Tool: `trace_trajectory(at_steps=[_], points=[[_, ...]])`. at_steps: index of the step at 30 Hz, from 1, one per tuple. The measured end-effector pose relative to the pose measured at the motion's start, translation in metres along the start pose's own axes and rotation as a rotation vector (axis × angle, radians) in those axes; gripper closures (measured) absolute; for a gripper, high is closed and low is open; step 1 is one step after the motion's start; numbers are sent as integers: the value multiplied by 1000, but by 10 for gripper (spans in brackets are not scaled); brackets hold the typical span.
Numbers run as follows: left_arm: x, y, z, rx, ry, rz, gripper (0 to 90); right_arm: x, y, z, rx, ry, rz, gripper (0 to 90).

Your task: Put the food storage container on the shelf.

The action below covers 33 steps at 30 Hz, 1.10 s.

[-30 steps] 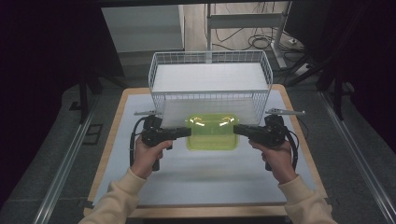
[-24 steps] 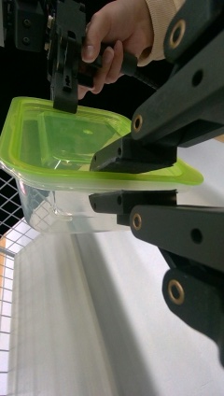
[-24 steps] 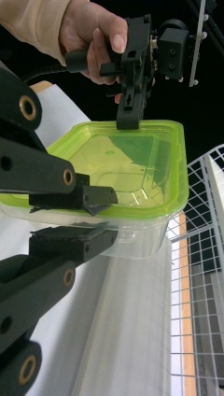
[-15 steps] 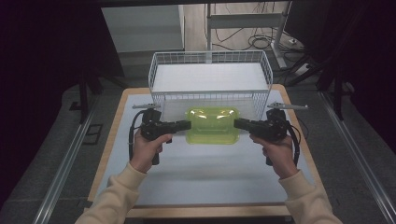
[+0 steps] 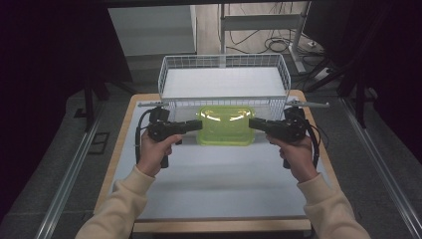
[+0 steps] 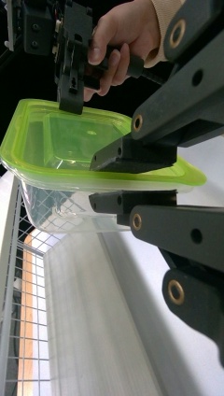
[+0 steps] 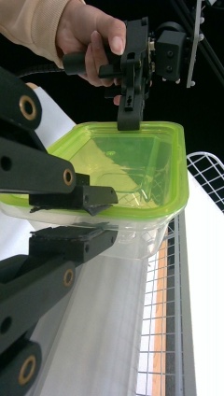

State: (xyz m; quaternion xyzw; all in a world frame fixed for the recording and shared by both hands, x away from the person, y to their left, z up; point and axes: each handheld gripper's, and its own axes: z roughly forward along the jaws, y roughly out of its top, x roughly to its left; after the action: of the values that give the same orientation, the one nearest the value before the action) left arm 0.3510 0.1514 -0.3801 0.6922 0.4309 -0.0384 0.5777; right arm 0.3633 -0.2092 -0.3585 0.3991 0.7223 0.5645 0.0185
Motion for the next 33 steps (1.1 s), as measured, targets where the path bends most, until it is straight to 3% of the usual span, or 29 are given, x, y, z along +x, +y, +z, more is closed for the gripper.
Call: trace_trajectory(at_steps=[17,33], points=[[5,15,3,-11,13,-9,805,-7,11,6,-13,4,8,803],[5,37,0,-31,16,26,805,-5,33,9,-25,-11,-14,802]])
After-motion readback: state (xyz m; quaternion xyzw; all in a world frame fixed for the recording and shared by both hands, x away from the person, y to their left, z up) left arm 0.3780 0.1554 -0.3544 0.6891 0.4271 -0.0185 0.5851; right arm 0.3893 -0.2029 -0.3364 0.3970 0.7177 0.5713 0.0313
